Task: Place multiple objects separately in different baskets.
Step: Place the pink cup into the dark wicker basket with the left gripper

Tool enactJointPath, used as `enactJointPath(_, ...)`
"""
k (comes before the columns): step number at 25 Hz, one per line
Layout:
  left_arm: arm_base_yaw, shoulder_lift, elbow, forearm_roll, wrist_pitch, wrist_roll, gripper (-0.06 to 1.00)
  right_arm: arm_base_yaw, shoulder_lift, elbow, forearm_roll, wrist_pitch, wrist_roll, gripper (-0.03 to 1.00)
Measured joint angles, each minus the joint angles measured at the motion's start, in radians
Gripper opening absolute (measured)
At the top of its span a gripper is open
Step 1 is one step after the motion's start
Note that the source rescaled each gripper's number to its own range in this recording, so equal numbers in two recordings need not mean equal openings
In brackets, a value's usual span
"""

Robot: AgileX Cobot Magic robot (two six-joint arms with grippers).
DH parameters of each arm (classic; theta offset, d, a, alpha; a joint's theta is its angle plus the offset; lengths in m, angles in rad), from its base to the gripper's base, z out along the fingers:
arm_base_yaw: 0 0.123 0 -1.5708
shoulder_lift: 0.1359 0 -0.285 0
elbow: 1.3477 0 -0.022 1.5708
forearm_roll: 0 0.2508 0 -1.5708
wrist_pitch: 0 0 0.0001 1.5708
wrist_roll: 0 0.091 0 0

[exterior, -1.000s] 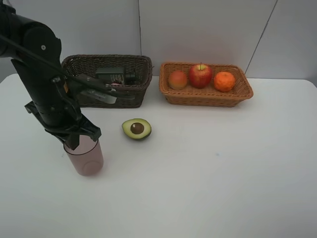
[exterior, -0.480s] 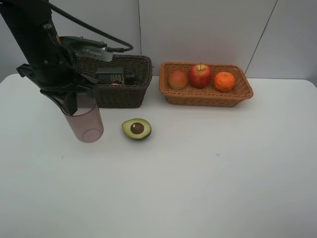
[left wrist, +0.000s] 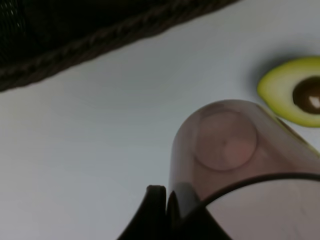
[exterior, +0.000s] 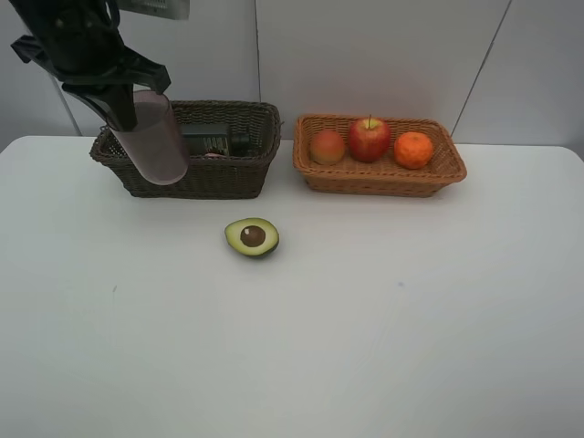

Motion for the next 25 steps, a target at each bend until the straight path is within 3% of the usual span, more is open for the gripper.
enactJointPath(8, 0.046, 0.083, -0.118, 0.079, -0.113, 0.036, 0.0, 0.0, 0.0, 0.0, 0.0, 0.0, 0.0, 1.0)
enactJointPath(18, 0.107, 0.168, -0.122, 0.222, -0.345, 0.041, 0.0, 0.0, 0.0, 0.0, 0.0, 0.0, 0.0, 1.0)
enactJointPath(25, 0.12, 0.228, -0.122, 0.331, -0.45, 0.043, 0.0, 0.0, 0.0, 0.0, 0.0, 0.0, 0.0, 1.0)
